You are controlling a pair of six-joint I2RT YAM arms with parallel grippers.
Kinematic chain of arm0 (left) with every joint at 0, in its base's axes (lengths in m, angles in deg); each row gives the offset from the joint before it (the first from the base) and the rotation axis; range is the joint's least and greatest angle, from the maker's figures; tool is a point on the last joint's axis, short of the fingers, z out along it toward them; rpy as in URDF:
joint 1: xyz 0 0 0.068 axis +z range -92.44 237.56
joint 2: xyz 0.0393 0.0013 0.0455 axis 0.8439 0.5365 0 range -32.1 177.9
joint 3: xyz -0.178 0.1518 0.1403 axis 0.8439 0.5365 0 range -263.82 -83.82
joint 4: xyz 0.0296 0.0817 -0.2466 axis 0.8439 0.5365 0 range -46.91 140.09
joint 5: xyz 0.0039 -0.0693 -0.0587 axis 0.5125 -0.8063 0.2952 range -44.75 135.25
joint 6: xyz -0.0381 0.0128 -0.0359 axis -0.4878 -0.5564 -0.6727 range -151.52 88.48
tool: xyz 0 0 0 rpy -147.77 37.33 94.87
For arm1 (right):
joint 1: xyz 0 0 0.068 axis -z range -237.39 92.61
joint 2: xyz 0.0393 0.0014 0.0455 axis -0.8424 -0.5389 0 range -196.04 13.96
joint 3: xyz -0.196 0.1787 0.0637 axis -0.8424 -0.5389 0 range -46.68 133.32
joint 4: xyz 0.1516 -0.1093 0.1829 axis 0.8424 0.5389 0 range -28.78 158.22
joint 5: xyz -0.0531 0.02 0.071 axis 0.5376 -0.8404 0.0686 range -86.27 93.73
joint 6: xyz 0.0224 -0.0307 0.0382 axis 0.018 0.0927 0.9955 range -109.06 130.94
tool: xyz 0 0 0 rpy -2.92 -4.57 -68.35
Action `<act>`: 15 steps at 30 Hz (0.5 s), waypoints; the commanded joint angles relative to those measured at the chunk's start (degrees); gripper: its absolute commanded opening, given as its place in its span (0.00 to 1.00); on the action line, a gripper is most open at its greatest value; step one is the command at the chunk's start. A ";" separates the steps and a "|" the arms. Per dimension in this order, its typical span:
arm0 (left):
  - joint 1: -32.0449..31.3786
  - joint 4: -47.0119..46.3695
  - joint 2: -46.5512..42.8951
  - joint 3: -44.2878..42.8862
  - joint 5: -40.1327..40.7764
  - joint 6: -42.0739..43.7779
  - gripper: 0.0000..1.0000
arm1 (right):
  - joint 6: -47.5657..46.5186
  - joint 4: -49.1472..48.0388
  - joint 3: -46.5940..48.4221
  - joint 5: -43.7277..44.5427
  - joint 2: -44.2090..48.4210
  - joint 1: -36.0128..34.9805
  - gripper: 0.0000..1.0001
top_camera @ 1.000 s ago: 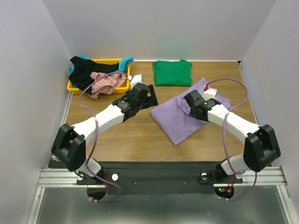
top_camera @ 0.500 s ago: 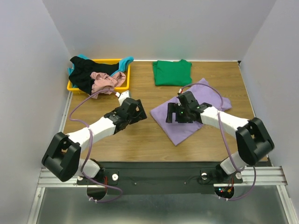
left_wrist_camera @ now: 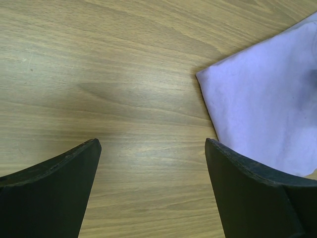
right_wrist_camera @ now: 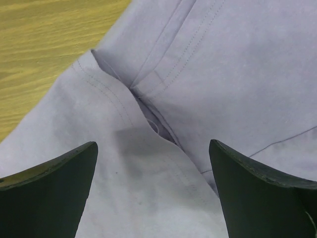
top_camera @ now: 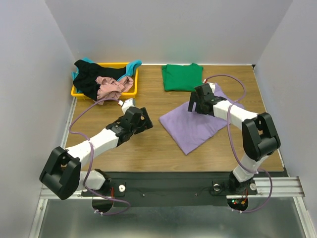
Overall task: Fold and stack the t-shirts
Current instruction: Fold the tshirt
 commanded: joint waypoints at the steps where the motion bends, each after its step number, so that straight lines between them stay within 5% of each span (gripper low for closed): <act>1: 0.55 -0.19 -2.79 0.77 1.52 0.46 0.98 | -3.88 -1.01 1.65 0.59 3.87 -0.33 1.00; 6: 0.55 -4.65 -1.48 0.42 -1.63 1.25 0.98 | -6.17 -0.40 -3.35 -9.45 15.36 -3.83 1.00; 9: 0.55 -8.27 3.25 -1.25 -6.89 2.39 0.98 | -4.51 1.97 -7.48 -10.15 19.51 -16.45 1.00; 15: 0.55 -12.23 15.19 -7.57 -12.27 4.24 0.87 | 1.73 5.48 -13.46 -7.78 19.10 -30.72 0.99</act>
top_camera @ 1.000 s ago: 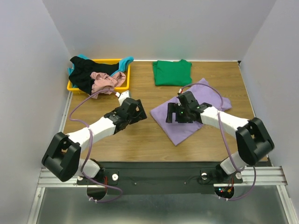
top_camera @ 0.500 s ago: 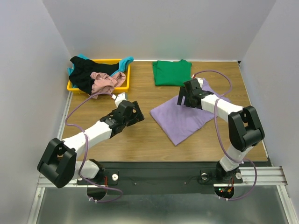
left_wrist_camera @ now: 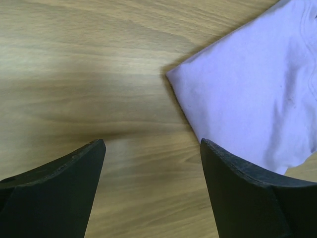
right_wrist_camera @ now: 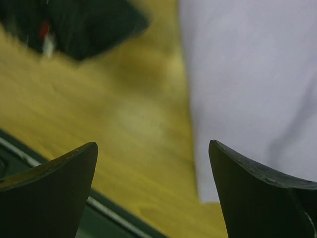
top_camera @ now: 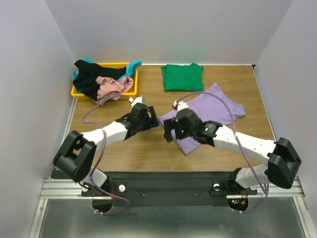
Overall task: Fold and stack the t-shirts
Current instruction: Fold the tshirt
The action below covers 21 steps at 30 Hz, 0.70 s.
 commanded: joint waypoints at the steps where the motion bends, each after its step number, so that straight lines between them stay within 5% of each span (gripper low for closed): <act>1: 0.26 -5.06 7.48 -6.77 -6.10 2.17 0.86 | 4.30 5.21 -3.74 1.09 -3.39 -6.19 0.96; 8: 0.26 -4.36 18.82 -14.60 -7.96 2.87 0.77 | 5.35 7.14 -5.58 3.91 -7.27 -7.87 0.86; 11: 0.26 -3.13 22.25 -16.71 -7.78 2.95 0.64 | 5.79 7.50 -6.72 4.53 -7.89 -7.87 0.76; 17: 0.17 -5.06 24.63 -13.29 -9.72 2.16 0.32 | 8.51 8.11 -9.45 3.91 -8.51 -7.87 0.59; 18: 0.17 -5.84 24.90 -12.77 -10.33 2.16 0.10 | 8.69 8.46 -10.24 3.74 -8.42 -7.87 0.57; 19: 0.17 -6.20 24.90 -11.98 -10.60 2.16 0.02 | 8.69 8.46 -10.59 3.91 -8.42 -7.87 0.56; 21: 0.17 -6.91 24.64 -11.18 -10.95 2.16 0.00 | 8.96 8.73 -11.03 4.70 -8.50 -7.87 0.50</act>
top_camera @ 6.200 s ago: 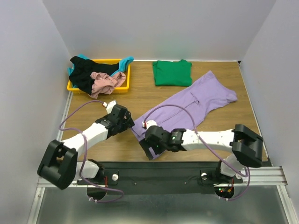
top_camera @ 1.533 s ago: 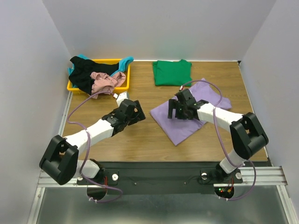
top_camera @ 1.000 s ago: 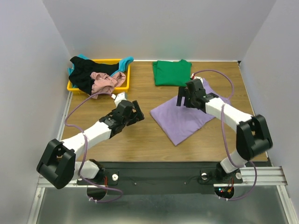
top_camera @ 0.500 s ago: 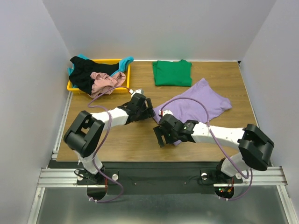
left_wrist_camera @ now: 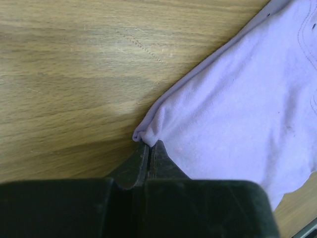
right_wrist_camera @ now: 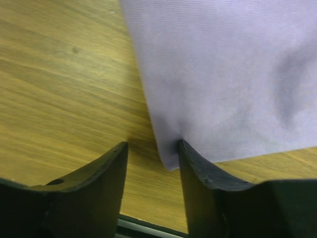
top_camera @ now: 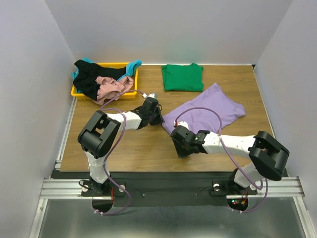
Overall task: Fold and stack the t-shirts
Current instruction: Fold the tshirt
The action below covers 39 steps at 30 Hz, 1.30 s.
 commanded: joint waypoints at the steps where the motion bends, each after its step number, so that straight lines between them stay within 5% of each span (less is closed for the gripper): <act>1: 0.07 0.50 0.55 3.13 -1.64 0.39 0.00 | 1.96 1.58 -1.79 1.27 -0.44 -0.18 0.44; 2: 0.07 0.24 0.11 4.44 -1.29 0.13 0.00 | 2.14 1.49 -1.79 1.01 -1.05 -0.18 0.29; 7: 0.15 0.67 -8.84 11.39 3.09 -1.19 0.00 | 1.08 -0.26 -0.39 -4.52 -2.02 -5.18 0.01; 12: 0.24 8.91 -21.93 21.85 11.79 -6.10 0.00 | 2.40 -1.05 4.35 -8.48 -1.67 -14.31 0.01; 13: 0.33 17.03 -33.44 26.12 16.07 -9.07 0.00 | 3.01 -3.23 8.02 -11.71 -2.54 -20.59 0.01; 19: 0.33 31.41 -51.08 28.98 22.27 -16.04 0.00 | 2.93 -3.43 11.83 -13.32 -1.15 -23.12 0.01; 24: 0.33 30.84 -61.05 28.11 21.75 -15.17 0.00 | 5.56 -3.26 10.52 -8.33 5.95 -23.20 0.01; 30: -0.46 27.05 -55.10 19.60 17.96 -11.74 0.00 | 9.25 1.22 8.49 -1.56 12.73 -22.15 0.00; 34: -3.71 23.45 -44.58 12.30 19.01 -9.81 0.00 | 11.89 10.25 8.67 8.62 19.40 -19.43 0.00; 39: -7.31 21.33 -34.27 1.14 19.02 -8.57 0.00 | 12.77 16.69 8.49 11.11 24.86 -13.02 0.00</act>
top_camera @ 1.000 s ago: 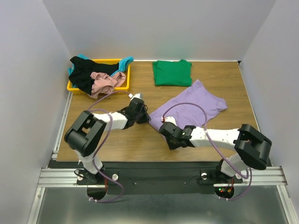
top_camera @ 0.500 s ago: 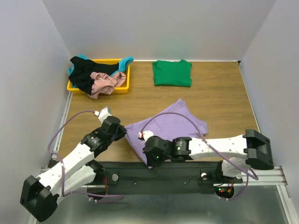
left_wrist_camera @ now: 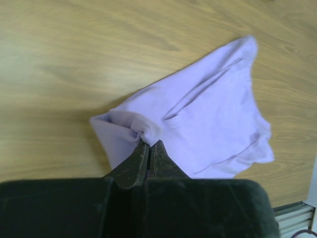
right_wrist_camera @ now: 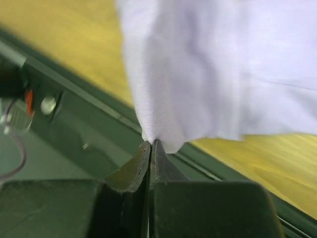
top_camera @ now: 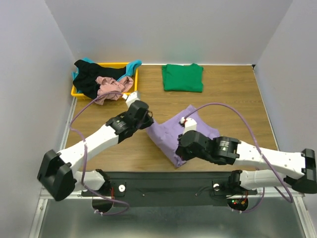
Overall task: Fold and stack the t-shirts
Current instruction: Fold the tshirt
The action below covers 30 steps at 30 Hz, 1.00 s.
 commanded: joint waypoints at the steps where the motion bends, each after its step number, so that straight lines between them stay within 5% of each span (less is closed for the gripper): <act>1: -2.00 -5.24 7.28 -8.62 1.05 2.55 0.00 | 1.74 9.04 -0.12 7.31 4.39 6.10 0.00; 12: -4.73 -5.43 28.74 -33.13 -2.99 8.00 0.00 | -2.13 17.67 1.82 13.38 5.90 22.28 0.00; 22: -5.35 -4.37 47.80 -50.90 -5.36 10.55 0.00 | -2.83 16.36 1.64 13.38 1.76 42.75 0.00; 30: -5.26 -3.84 58.19 -60.84 -8.79 12.13 0.00 | -5.74 9.77 -0.73 11.53 -7.55 51.12 0.01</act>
